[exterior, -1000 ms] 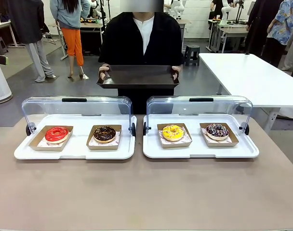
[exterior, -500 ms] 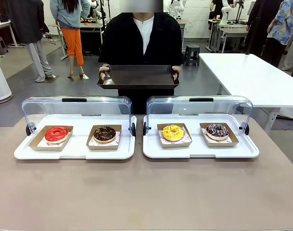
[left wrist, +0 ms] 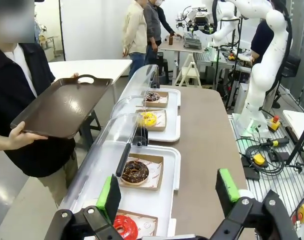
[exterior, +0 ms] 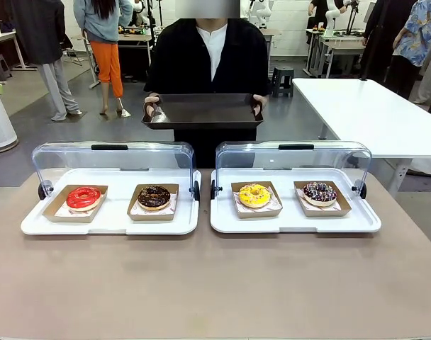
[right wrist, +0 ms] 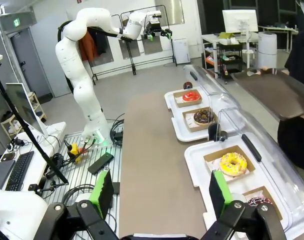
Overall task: Provide the desired donut to the person.
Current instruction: Pick up and lift the Paper togo box containing the Donut pointed at by the person.
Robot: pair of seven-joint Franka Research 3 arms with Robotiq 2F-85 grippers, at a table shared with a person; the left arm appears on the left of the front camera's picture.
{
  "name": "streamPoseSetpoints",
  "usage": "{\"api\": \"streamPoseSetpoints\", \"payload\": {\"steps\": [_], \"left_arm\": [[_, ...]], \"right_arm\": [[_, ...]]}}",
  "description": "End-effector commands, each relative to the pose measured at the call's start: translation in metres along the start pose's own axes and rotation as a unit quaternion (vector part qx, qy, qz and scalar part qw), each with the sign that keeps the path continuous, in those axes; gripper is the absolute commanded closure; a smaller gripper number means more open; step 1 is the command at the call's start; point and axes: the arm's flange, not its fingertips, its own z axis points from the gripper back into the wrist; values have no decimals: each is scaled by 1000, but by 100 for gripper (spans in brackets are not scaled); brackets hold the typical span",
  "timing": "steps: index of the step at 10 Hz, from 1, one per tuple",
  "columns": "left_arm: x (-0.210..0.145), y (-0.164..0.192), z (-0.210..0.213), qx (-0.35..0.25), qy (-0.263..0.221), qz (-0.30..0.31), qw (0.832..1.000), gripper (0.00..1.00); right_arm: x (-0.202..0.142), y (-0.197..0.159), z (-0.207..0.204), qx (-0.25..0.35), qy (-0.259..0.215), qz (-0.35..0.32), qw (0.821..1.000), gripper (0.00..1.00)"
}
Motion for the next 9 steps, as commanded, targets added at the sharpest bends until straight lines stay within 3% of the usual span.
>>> {"api": "streamPoseSetpoints", "payload": {"steps": [1, 9], "left_arm": [[0, -1, 2, -3, -6, -1, 1000, 0], [0, -1, 2, -3, -6, -1, 1000, 0]], "right_arm": [[0, 0, 0, 2, -2, 2, 1000, 0], [0, 0, 0, 2, -2, 2, 1000, 0]]}}
